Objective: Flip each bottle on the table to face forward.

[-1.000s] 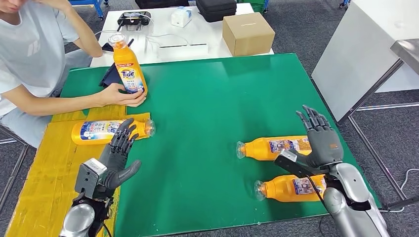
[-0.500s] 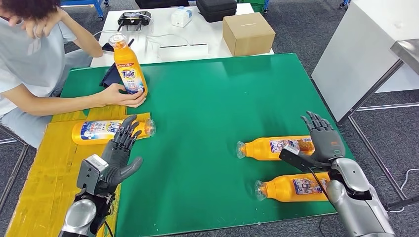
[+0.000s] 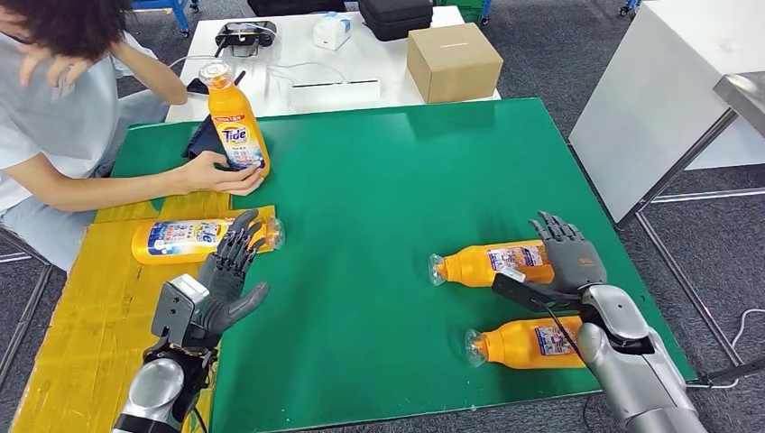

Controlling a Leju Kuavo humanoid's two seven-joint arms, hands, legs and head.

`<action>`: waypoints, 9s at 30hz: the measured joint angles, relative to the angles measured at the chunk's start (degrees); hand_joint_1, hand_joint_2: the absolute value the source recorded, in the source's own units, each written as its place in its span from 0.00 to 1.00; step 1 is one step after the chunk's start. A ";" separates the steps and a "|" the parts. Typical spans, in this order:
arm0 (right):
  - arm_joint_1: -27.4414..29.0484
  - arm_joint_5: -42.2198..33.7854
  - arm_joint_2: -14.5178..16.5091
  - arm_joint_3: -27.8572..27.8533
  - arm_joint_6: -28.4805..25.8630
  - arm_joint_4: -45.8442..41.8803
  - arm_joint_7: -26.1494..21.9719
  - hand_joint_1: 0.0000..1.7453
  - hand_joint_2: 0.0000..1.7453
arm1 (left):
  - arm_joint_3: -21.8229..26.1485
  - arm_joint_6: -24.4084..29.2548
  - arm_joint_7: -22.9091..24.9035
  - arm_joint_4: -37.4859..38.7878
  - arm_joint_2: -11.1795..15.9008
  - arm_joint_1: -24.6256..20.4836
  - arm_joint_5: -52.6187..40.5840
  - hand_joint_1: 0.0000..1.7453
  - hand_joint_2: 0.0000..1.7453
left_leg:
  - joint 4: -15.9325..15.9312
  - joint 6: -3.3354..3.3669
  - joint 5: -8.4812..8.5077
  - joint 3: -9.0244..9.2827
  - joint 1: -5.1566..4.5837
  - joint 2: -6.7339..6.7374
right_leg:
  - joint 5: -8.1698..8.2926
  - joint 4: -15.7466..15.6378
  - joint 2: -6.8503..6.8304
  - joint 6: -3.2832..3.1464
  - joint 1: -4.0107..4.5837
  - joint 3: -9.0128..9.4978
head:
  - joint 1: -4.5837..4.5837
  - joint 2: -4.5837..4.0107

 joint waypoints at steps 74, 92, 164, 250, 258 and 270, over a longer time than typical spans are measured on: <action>4.41 -52.04 29.33 12.71 0.47 -10.37 -14.17 1.00 1.00 | -14.54 1.54 1.13 1.53 -0.86 -5.08 1.72 0.00 1.00 | -0.02 0.09 0.10 -0.11 0.10 0.04 | 0.06 0.01 0.00 0.09 0.08 -0.12 | 0.02 0.00; 1.92 -53.82 30.36 19.46 1.51 -3.34 -13.68 1.00 1.00 | -15.13 6.47 0.44 1.56 -0.84 -6.45 0.19 0.00 1.00 | -0.02 0.09 0.11 -0.12 0.10 0.04 | 0.06 0.01 0.00 0.09 0.08 -0.14 | 0.02 0.00; 13.44 -38.78 23.76 17.79 -11.56 -29.88 -18.63 0.00 1.00 | -10.14 33.32 36.41 5.73 9.99 -11.85 -83.97 1.00 1.00 | -0.03 -0.02 0.15 -0.16 0.20 0.12 | 0.12 0.01 0.03 -0.06 0.13 -0.29 | 0.03 0.00; 31.67 -6.38 1.80 -6.02 -4.62 -31.76 -0.86 0.00 1.00 | -2.25 12.37 -1.58 -13.69 5.76 5.88 -22.99 0.00 1.00 | -0.03 -0.06 0.13 -0.28 0.17 0.09 | 0.17 -0.03 0.02 -0.10 0.10 -0.34 | 0.00 0.00; 32.31 -3.30 1.98 -8.33 -2.90 -30.45 1.99 0.00 1.00 | -2.61 11.89 -0.95 -13.67 5.76 5.59 -23.49 0.00 1.00 | -0.03 -0.06 0.13 -0.27 0.17 0.10 | 0.17 -0.03 0.02 -0.10 0.10 -0.35 | 0.01 0.00; 33.16 1.29 1.99 -9.89 -1.43 -28.54 5.42 0.00 1.00 | -3.36 11.56 -0.16 -13.41 5.76 4.51 -23.56 0.00 1.00 | -0.02 -0.06 0.12 -0.27 0.17 0.10 | 0.17 -0.03 0.02 -0.10 0.09 -0.35 | 0.00 0.00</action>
